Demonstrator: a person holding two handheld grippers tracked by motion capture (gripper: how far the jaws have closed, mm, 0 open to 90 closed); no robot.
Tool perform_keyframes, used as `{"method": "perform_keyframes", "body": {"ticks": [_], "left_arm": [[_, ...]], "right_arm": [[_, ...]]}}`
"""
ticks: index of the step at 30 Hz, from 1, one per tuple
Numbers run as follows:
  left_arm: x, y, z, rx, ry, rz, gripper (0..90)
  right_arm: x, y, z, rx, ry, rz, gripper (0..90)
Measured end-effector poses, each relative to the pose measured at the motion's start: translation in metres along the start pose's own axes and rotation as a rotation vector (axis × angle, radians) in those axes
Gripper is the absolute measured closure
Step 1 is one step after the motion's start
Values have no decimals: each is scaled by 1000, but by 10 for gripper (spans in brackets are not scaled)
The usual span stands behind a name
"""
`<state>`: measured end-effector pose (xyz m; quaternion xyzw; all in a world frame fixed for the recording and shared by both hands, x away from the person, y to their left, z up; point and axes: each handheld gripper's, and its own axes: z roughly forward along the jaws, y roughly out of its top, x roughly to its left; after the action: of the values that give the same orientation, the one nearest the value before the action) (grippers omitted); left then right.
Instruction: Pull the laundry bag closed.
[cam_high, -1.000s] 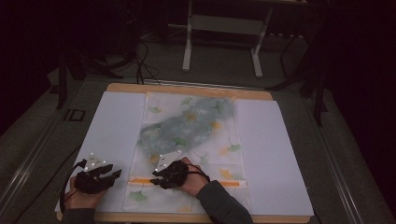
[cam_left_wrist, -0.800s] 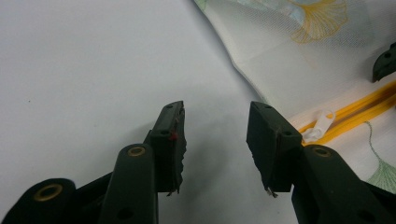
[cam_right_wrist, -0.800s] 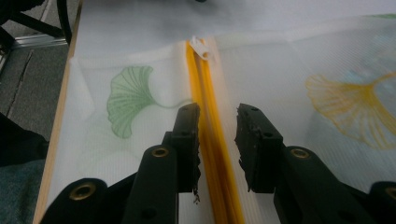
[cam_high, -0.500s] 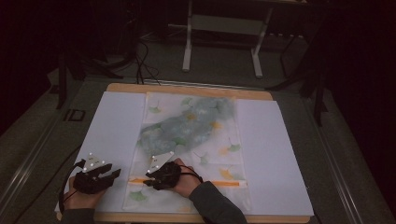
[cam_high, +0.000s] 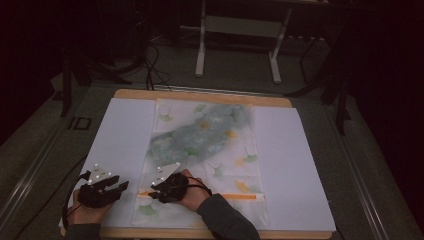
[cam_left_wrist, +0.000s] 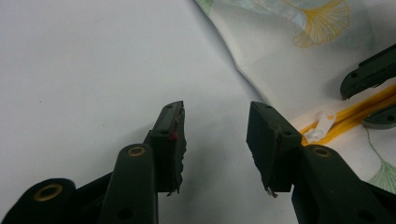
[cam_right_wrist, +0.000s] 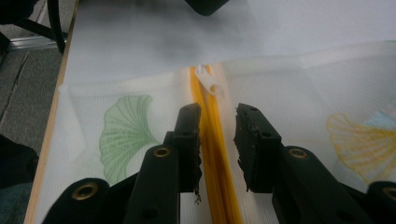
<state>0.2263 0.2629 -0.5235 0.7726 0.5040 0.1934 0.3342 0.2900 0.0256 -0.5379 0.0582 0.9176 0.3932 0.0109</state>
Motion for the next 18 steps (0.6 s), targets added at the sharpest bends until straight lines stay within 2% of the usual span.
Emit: {"method": "perform_keyframes", "body": {"ticks": [14,18], "left_arm": [[1,-1,-1,-2,-1,-4,566],[2,-1,-1,-4,1,-7,564]], "right_arm": [[3,13,15,-4,-3,-13,721],[5,12,16,0,2,-21,762]]}}
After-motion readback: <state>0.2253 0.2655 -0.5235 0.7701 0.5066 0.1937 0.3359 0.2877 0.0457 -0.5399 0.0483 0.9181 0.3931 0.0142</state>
